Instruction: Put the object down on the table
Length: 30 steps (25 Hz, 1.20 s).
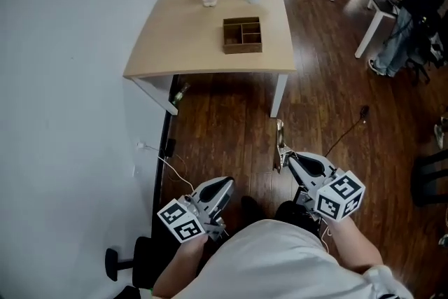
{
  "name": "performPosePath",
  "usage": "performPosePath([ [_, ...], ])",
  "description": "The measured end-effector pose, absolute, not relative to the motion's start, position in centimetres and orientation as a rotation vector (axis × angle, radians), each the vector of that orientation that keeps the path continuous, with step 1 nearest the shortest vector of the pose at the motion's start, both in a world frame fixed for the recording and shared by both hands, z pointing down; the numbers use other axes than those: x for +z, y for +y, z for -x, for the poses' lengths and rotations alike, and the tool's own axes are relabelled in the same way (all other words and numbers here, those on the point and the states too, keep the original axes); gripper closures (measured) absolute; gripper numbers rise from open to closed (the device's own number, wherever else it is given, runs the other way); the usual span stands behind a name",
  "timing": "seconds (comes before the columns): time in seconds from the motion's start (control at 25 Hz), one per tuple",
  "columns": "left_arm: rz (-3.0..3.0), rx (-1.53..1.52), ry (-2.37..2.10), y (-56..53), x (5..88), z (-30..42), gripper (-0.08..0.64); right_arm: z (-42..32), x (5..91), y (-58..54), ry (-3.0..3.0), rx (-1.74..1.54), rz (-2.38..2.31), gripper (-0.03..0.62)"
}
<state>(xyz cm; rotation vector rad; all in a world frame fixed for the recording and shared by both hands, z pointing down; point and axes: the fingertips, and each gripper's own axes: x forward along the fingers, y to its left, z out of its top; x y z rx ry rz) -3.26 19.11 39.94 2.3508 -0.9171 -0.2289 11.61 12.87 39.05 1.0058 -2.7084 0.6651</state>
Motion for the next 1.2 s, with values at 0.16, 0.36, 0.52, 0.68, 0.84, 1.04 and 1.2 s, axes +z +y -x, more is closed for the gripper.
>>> performPosePath([
  [0.16, -2.339, -0.264, -0.943, 17.0, 39.8, 5.6, 0.558, -9.4, 39.0, 10.6, -2.701, 0.667, -0.989, 0.566],
  [0.36, -2.323, -0.276, -0.942, 12.1, 40.4, 6.9, 0.558, -7.7, 39.5, 5.2, -2.706, 0.666, -0.985, 0.565],
  [0.52, -2.332, -0.260, -0.961, 6.3, 40.8, 8.1, 0.558, -6.5, 40.6, -0.3, -2.723, 0.683, -0.984, 0.565],
  [0.68, -2.340, -0.246, -0.955, -0.4, 40.0, 8.0, 0.558, -6.0, 40.6, -6.3, -2.742, 0.713, -0.990, 0.565],
  [0.84, -2.382, -0.206, -0.932, -6.0, 39.3, 7.7, 0.558, -5.6, 39.9, -11.2, -2.763, 0.710, -0.987, 0.566],
  [1.04, -2.375, -0.208, -0.923, -10.6, 39.2, 7.8, 0.558, -5.7, 40.8, -15.2, -2.728, 0.748, -1.005, 0.566],
  [1.2, -2.370, -0.181, -0.871, -12.7, 39.5, 8.5, 0.558, -5.1, 41.2, -16.7, -2.691, 0.780, -1.050, 0.565],
])
